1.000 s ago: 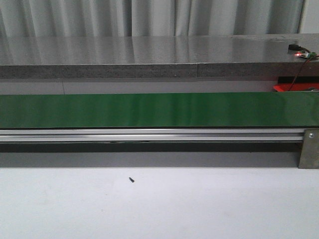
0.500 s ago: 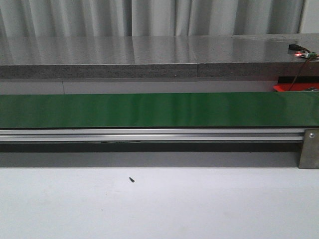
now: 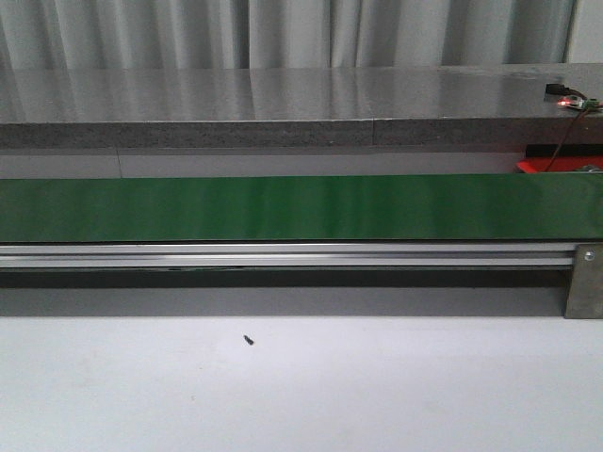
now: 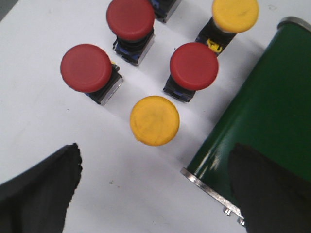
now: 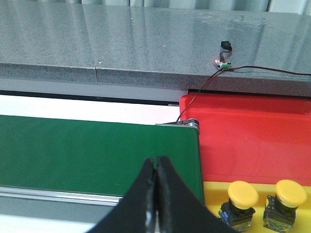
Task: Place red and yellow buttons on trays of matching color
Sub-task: 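Lower the left gripper onto a yellow button in the cluster and grasp, then carry the yellow button onto the green belt and open the left gripper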
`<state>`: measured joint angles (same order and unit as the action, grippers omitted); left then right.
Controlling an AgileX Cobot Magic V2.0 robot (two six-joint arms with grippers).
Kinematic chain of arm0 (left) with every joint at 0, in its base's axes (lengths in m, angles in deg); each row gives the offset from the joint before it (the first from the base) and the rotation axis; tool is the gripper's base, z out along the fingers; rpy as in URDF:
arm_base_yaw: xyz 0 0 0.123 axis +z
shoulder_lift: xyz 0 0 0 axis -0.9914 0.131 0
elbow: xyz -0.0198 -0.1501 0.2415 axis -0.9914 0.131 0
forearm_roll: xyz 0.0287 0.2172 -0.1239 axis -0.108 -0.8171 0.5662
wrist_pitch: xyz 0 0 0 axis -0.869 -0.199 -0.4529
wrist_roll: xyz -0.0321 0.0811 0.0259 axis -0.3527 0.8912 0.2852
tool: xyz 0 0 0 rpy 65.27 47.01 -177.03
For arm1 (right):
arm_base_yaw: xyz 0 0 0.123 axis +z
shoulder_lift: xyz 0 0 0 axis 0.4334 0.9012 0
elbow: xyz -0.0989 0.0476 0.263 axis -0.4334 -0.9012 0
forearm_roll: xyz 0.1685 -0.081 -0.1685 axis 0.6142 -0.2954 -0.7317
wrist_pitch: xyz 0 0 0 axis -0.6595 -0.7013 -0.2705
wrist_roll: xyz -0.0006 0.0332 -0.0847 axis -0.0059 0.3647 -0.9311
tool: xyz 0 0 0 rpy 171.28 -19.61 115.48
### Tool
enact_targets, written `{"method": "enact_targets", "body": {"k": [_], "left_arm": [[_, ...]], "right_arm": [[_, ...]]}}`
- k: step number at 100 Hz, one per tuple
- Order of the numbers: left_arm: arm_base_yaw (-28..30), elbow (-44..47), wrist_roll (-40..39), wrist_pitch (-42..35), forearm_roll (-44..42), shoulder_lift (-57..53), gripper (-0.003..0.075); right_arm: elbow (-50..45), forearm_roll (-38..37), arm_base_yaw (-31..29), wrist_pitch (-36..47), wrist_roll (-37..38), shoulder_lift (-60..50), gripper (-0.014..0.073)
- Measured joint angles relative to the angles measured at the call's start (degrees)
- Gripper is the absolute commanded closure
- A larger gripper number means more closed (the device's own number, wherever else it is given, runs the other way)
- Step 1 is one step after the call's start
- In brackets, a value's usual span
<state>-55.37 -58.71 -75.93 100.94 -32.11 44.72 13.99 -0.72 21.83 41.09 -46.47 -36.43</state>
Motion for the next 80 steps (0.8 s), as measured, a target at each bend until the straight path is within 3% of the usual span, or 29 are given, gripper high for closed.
{"method": "enact_targets", "body": {"k": [26,54,80], "left_arm": [[3.33,-4.6,-0.1,3.31,2.28,6.92,0.0153],[3.36,-6.79,3.39,3.61,8.78,11.31,0.0153],[3.36,-6.83,3.92,3.13,9.27,14.32,0.0157]], "right_arm": [[0.0,0.0,0.0,0.0,0.0,0.0,0.0662],[0.0,0.0,0.0,0.0,0.0,0.0,0.0662],[0.0,0.0,0.0,0.0,0.0,0.0,0.0662]]}}
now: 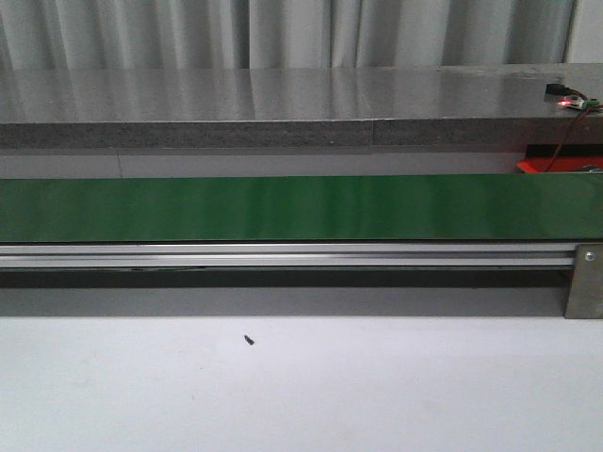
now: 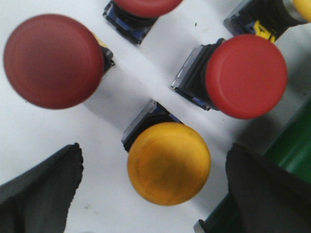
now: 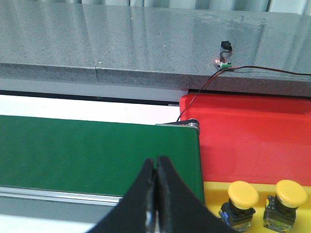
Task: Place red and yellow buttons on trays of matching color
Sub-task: 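Carry the yellow button onto the green belt and open the left gripper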
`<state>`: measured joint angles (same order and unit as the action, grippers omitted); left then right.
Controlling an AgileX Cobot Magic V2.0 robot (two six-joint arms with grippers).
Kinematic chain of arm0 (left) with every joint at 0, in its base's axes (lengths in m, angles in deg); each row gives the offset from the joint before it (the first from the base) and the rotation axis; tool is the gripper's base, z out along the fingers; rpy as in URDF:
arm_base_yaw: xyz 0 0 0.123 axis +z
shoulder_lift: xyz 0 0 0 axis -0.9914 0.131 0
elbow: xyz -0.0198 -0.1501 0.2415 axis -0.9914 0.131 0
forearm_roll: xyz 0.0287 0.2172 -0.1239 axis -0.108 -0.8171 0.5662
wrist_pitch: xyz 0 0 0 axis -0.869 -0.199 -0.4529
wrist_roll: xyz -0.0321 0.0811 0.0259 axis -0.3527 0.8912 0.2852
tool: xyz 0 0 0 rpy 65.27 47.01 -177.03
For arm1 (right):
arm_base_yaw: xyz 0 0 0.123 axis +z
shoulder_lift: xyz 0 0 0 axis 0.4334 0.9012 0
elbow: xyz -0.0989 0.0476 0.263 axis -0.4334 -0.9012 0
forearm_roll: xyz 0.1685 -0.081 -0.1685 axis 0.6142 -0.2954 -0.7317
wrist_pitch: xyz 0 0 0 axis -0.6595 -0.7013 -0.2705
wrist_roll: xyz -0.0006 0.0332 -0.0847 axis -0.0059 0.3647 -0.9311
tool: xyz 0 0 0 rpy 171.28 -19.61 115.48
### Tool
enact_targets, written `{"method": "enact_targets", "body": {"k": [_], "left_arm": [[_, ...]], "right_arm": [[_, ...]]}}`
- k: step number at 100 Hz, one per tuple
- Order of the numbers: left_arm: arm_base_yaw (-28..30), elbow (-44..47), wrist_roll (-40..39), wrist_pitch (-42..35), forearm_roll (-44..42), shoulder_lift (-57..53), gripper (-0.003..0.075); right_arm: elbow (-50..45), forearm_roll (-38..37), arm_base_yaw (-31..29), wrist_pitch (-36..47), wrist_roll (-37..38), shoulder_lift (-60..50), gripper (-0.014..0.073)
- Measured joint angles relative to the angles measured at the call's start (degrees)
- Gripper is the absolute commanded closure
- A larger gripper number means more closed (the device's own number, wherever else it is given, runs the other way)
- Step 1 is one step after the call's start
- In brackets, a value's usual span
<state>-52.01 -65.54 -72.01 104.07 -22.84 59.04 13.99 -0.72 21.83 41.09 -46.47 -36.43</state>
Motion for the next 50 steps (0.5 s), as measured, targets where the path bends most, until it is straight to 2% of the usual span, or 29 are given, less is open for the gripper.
{"method": "enact_targets", "body": {"k": [7,19,29,35,50], "left_arm": [[0.0,-0.09,0.09,-0.02,0.04,0.57,0.0199],[0.0,-0.23,0.09,-0.49,0.04,0.95,0.0379],[0.0,-0.74,0.21,-0.58,0.04,0.95,0.0489],[0.0,-0.99,0.21,-0.7,0.13,0.95,0.0513],[0.0,-1.01,1.0,-0.7,0.13,0.95,0.0512]], "right_arm": [[0.0,0.0,0.0,0.0,0.0,0.0,0.0662],[0.0,0.0,0.0,0.0,0.0,0.0,0.0662],[0.0,0.0,0.0,0.0,0.0,0.0,0.0662],[0.0,0.0,0.0,0.0,0.0,0.0,0.0662],[0.0,0.0,0.0,0.0,0.0,0.0,0.0662]]}}
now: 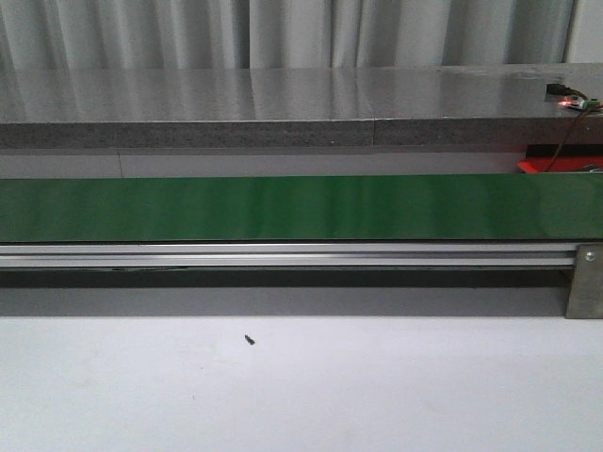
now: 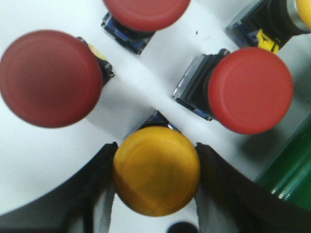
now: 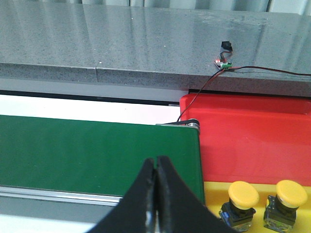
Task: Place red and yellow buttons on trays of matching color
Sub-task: 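Carry the yellow button onto the green belt and open the left gripper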
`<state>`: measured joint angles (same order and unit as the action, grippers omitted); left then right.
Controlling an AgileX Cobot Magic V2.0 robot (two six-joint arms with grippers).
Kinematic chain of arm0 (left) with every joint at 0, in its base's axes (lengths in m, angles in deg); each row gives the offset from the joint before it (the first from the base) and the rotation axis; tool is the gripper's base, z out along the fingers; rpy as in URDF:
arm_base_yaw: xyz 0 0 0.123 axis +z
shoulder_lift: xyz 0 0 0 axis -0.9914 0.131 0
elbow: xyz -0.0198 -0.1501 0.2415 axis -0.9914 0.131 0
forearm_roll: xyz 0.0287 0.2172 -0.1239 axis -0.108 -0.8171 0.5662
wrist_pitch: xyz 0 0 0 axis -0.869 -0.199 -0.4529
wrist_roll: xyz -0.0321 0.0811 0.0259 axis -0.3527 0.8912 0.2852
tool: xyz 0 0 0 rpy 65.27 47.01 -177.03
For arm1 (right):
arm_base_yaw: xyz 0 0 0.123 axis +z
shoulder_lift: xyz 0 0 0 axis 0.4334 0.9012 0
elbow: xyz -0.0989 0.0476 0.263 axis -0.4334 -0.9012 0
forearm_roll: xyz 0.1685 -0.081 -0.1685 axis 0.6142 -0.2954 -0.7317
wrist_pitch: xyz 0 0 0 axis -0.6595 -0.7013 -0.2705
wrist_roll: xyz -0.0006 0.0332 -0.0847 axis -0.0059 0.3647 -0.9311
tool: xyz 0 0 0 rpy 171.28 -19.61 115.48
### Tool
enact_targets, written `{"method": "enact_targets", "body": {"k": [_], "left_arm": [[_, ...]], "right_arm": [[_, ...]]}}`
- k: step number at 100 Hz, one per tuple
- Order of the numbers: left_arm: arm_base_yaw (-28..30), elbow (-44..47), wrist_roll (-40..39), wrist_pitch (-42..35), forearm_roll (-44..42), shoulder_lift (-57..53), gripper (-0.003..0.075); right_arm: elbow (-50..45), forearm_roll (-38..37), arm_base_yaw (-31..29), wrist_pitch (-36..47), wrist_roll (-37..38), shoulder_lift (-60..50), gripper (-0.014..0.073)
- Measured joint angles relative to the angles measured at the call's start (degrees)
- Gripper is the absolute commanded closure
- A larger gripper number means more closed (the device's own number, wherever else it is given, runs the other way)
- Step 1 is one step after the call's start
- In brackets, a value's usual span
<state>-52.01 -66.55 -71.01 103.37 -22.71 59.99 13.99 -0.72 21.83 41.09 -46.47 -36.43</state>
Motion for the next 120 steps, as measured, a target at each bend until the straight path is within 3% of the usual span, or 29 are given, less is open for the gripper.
{"method": "enact_targets", "body": {"k": [44,83,120], "left_arm": [[-0.86,0.0,1.98,1.86,-0.23,-12.5,0.0512],[-12.73,0.0,3.49,4.37,1.49,-15.24,0.0512],[-20.19,0.0,3.57,2.9,1.96,-11.28,0.0505]], "right_arm": [[0.0,0.0,0.0,0.0,0.0,0.0,0.0662],[0.0,0.0,0.0,0.0,0.0,0.0,0.0662],[0.0,0.0,0.0,0.0,0.0,0.0,0.0662]]}}
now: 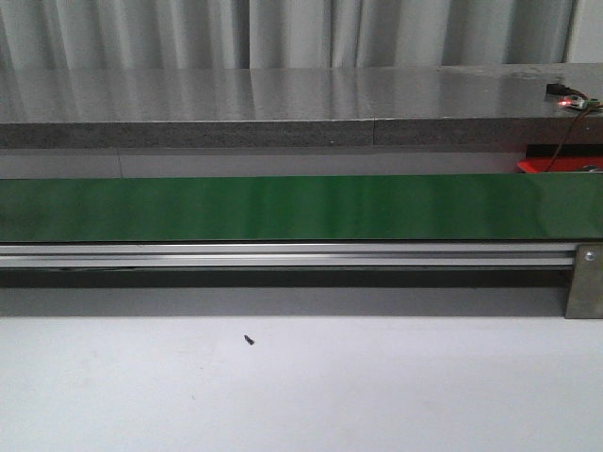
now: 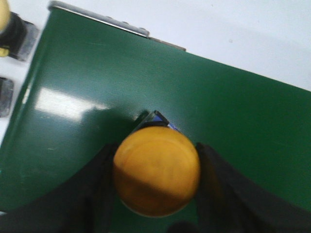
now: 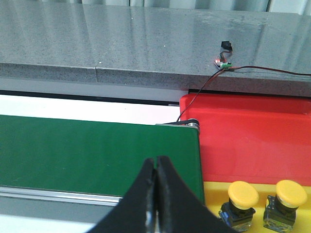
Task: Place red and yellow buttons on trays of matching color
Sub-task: 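Carry the yellow button onto the green belt and open the left gripper, then move the left gripper to a red button in the cluster and grasp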
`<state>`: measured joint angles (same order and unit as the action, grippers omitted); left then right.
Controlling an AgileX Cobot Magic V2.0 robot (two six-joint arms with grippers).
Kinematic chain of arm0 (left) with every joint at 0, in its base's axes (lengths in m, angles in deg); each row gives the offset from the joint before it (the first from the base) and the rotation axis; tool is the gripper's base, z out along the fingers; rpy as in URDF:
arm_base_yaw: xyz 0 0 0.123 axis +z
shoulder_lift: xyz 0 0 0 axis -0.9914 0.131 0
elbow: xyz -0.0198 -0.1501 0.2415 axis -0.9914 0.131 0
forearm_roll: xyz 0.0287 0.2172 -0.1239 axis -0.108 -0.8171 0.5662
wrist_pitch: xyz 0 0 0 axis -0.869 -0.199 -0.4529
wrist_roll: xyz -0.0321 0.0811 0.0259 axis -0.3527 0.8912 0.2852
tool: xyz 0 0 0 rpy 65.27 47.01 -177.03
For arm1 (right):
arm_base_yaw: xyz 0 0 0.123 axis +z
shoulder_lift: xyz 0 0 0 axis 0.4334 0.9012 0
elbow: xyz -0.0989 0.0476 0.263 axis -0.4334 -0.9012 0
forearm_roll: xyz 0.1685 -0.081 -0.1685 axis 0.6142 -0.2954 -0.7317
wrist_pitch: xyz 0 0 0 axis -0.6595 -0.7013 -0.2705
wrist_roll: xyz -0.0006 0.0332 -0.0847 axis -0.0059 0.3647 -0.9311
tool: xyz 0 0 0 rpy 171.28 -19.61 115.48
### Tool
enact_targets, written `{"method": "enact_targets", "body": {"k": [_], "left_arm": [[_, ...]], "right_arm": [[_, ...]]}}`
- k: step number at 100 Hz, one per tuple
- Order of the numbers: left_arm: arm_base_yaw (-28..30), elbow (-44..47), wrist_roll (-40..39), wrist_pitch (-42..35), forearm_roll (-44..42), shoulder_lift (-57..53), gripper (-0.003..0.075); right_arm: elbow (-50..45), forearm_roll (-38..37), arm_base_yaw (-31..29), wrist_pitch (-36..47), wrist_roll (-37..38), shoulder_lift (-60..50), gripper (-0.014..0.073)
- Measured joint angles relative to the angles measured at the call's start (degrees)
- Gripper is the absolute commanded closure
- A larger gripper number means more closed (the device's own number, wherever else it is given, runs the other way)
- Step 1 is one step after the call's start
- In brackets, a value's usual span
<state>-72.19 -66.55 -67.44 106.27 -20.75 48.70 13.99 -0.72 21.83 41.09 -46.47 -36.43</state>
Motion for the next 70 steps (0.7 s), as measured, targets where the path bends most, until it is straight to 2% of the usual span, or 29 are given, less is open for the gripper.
{"method": "enact_targets", "body": {"k": [5,12,22,30,70], "left_arm": [[-0.41,0.0,0.0,0.0,0.0,0.72,0.0485],[-0.54,0.0,0.04,-0.12,0.23,1.12,0.0405],[-0.54,0.0,0.13,-0.26,0.35,1.12,0.0223],[-0.54,0.0,0.13,-0.26,0.47,1.12,0.0117],[-0.54,0.0,8.43,-2.25,13.64,-2.9,0.0102]], "right_arm": [[0.0,0.0,0.0,0.0,0.0,0.0,0.0662],[0.0,0.0,0.0,0.0,0.0,0.0,0.0662],[0.0,0.0,0.0,0.0,0.0,0.0,0.0662],[0.0,0.0,0.0,0.0,0.0,0.0,0.0662],[0.0,0.0,0.0,0.0,0.0,0.0,0.0662]]}}
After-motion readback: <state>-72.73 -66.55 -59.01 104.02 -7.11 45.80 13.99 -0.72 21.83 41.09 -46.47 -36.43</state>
